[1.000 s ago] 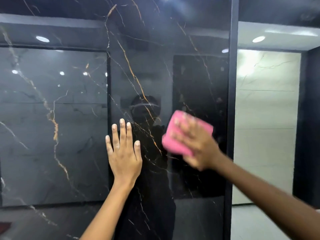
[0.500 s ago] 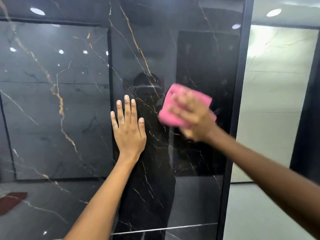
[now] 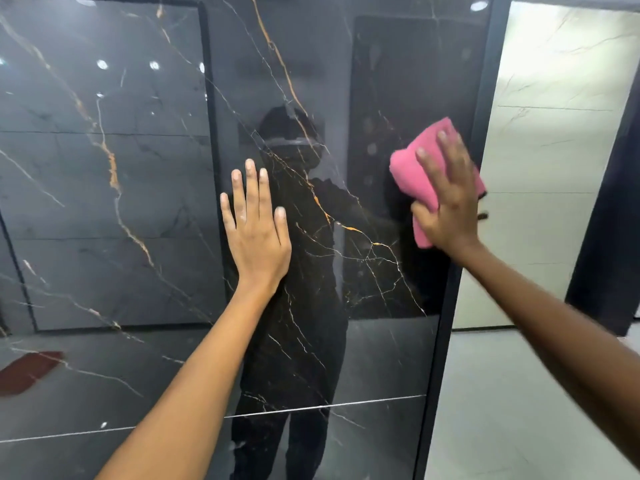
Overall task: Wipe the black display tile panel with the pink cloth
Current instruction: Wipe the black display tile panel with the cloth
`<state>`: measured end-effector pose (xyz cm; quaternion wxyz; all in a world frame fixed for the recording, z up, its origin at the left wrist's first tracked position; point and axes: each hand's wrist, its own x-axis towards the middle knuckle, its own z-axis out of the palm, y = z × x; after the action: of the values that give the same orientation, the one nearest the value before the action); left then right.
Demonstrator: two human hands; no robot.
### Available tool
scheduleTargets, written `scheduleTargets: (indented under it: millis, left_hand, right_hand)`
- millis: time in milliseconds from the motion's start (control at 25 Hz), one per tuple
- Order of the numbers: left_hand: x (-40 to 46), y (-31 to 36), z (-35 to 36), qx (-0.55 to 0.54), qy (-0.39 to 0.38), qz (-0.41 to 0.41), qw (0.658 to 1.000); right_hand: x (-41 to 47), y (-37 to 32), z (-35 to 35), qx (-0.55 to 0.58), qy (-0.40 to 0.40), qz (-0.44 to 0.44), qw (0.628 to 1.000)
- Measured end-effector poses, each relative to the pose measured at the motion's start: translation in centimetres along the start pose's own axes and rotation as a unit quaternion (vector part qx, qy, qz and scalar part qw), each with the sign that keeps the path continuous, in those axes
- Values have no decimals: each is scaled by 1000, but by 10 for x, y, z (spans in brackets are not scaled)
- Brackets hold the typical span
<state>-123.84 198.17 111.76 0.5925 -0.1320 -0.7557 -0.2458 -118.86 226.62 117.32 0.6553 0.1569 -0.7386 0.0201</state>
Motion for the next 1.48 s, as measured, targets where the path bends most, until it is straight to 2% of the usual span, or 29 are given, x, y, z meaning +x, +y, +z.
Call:
scheduleTargets:
  millis: [80, 120, 200, 240, 280, 320, 440, 520, 560, 640, 720, 760, 800, 840, 920, 1000, 1040, 1080, 1120, 1160, 1240, 1280, 1320, 1360, 1400, 1480]
  left_hand:
    - [-45, -3, 1, -12, -29, -12, 999]
    - [-72, -7, 3, -10, -49, -20, 999]
    - [-115, -17, 8, 0, -79, -24, 997]
    - [-127, -23, 11, 9, -85, -16, 996]
    - [-131, -27, 14, 16, -88, -8, 996]
    - [-131, -30, 15, 21, -90, -2, 996]
    - [-130, -33, 17, 24, -88, 4, 996]
    - [-133, -37, 18, 23, -85, 15, 996]
    - [-134, -39, 19, 22, -84, 22, 996]
    - [-135, -42, 21, 25, -79, 32, 996]
    - [-134, -42, 23, 32, -68, 37, 996]
    - [-135, -42, 24, 34, -64, 38, 997]
    - [-135, -42, 25, 35, -61, 40, 997]
    - [-136, -42, 26, 36, -61, 41, 997]
    - [-137, -42, 26, 40, -60, 38, 997]
    - [-136, -42, 25, 44, -60, 32, 997]
    - [-134, -41, 23, 41, -65, 28, 997]
    - [-131, -40, 20, 29, -73, 27, 997]
    - [-130, -39, 15, 3, -83, 27, 996]
    - [-131, -39, 10, -29, -91, 25, 995]
    - [-144, -45, -4, -65, -96, 4, 993]
    - [-155, -50, -10, -56, -93, -15, 994]
    - [-167, -58, -13, -39, -93, -32, 994]
    - [-178, -65, -14, -19, -98, -45, 994]
    - [-186, -71, -12, 2, -106, -54, 993]
    - [-189, -77, -2, 40, -117, -67, 990]
  right_hand:
    - [-88, -23, 7, -13, -60, 42, 997]
    - [-135, -36, 7, -35, -109, 30, 993]
    - [-202, -52, 1, -70, -202, -40, 976]
    - [-203, -47, -1, -81, -221, -80, 969]
    - [-184, -38, -2, -94, -212, -102, 967]
    - [-152, -29, -3, -101, -179, -81, 975]
    - [-46, -6, -8, -86, -79, 93, 989]
    - [-57, -8, -3, -74, -56, 125, 988]
    - [-94, -14, 1, -70, -82, 104, 989]
    - [-199, -38, 5, -80, -187, -4, 979]
    - [-282, -50, -4, -99, -305, -167, 932]
    - [-291, -45, -8, -99, -327, -223, 913]
    - [-275, -36, -8, -89, -312, -250, 912]
    - [-243, -30, -6, -77, -266, -235, 932]
    - [-147, -27, 0, -46, -153, -102, 982]
    - [-71, -42, 13, -11, -79, 27, 996]
    - [-63, -58, 24, 3, -59, 35, 998]
    - [-75, -74, 36, 14, -62, -14, 998]
    - [-105, -90, 46, 23, -102, -101, 989]
    - [-150, -101, 53, 17, -168, -205, 964]
    - [-236, -104, 45, -30, -305, -386, 870]
    - [-261, -98, 34, -49, -355, -429, 829]
    - [-267, -86, 24, -47, -369, -439, 818]
    - [-254, -74, 17, -46, -346, -424, 836]
    - [-227, -64, 13, -42, -304, -377, 874]
    - [-146, -52, 13, -30, -173, -204, 963]
